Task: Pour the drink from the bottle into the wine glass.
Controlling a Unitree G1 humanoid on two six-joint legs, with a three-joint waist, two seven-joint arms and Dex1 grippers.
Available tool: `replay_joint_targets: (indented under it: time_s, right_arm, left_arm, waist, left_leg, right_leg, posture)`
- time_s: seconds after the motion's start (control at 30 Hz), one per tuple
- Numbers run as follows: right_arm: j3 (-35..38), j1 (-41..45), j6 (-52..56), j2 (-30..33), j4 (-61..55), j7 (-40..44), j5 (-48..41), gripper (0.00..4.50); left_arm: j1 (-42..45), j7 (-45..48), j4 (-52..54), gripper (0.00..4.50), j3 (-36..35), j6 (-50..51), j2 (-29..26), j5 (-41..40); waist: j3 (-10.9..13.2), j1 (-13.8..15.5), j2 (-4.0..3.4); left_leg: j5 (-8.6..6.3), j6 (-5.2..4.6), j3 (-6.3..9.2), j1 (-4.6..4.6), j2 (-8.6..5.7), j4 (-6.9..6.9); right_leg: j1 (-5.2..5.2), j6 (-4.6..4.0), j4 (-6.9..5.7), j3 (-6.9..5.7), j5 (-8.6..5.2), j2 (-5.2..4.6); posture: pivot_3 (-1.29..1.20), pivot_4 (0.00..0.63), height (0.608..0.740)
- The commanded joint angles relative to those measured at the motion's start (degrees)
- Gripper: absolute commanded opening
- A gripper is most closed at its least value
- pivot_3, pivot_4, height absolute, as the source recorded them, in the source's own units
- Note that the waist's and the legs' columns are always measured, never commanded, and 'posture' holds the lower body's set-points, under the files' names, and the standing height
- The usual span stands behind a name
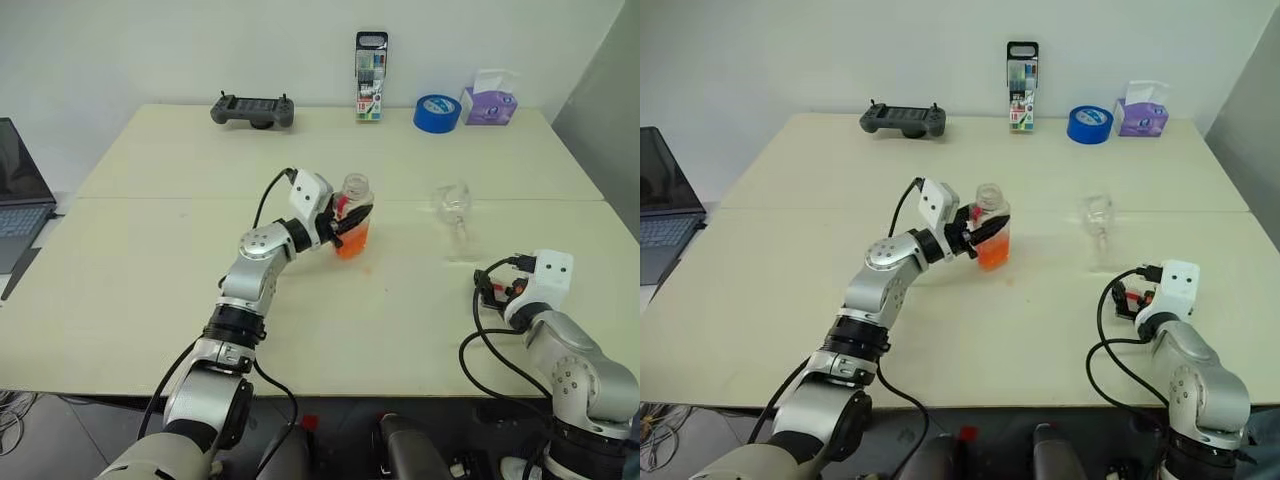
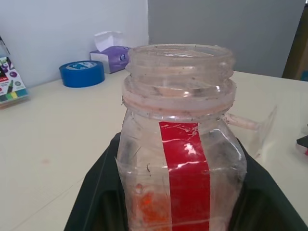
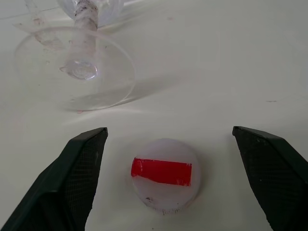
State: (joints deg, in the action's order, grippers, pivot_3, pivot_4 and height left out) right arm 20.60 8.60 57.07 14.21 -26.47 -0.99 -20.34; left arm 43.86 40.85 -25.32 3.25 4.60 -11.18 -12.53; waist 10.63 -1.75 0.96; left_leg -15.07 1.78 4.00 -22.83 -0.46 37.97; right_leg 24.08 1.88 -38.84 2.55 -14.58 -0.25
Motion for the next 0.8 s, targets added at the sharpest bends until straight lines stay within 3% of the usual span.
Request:
replay_joint_targets:
  time_s: [0.03,0.2,0.27,0.33,0.5,0.8]
  right_arm:
    - [-1.0,1.9,2.4,5.1,-8.9,2.2,-0.7,4.5]
    - [-4.2,15.7,13.6,10.7,-18.4,11.3,-14.4,4.5]
    - [-9.1,21.5,17.9,9.5,-18.8,16.0,-21.6,4.5]
    - [-15.0,25.0,17.8,8.2,-17.2,18.4,-23.2,4.5]
    - [-27.5,31.6,3.6,1.3,-0.7,16.0,-11.6,4.5]
    - [-33.7,35.5,-12.7,-7.3,18.7,14.5,1.2,4.5]
  left_arm:
    - [3.8,-2.3,-1.7,1.82,-3.8,-1.8,-1.5,-0.6]
    - [6.5,-6.4,-7.7,1.82,-8.6,-2.5,-5.4,-0.5]
    - [6.9,-8.9,-10.2,1.82,-10.2,-3.0,-7.4,0.3]
    - [6.8,-11.5,-11.9,1.82,-11.3,-3.3,-8.6,0.9]
    - [6.0,-18.0,-14.4,1.82,-14.6,-3.9,-10.4,1.0]
    - [4.2,-20.0,-14.8,1.82,-17.4,-5.0,-12.0,0.6]
  waist:
    - [0.0,0.0,-0.01]
    - [0.0,-0.9,-0.03]
    - [0.0,-1.0,-0.02]
    - [0.0,-1.0,-0.02]
    - [0.0,-0.8,0.04]
    - [0.0,0.1,0.09]
  left_leg:
    - [0.0,0.0,-0.01,0.0,0.0,0.0]
    - [0.0,0.0,0.08,0.05,0.01,-0.03]
    - [-0.01,-0.01,0.19,0.07,0.04,-0.08]
    - [-0.01,-0.02,0.3,0.07,0.11,-0.12]
    - [0.0,-0.01,0.49,-0.06,0.13,-0.03]
    - [0.01,0.04,0.44,-0.11,-0.12,-0.01]
  right_leg:
    - [0.01,0.0,-0.01,0.01,0.0,0.0]
    - [0.04,0.0,-0.03,0.02,0.0,0.17]
    - [0.0,-0.01,-0.03,-0.2,0.0,0.27]
    - [0.02,-0.13,-0.04,-0.3,0.07,0.36]
    - [0.05,-0.33,-0.09,-0.4,0.16,0.16]
    - [0.1,-0.3,0.05,-0.26,0.17,-0.38]
  posture:
    - [0.0,0.15,0.74]
    - [0.0,0.15,0.74]
    - [0.0,0.15,0.74]
    - [0.0,0.15,0.74]
    - [0.0,0.15,0.74]
    - [0.0,0.15,0.74]
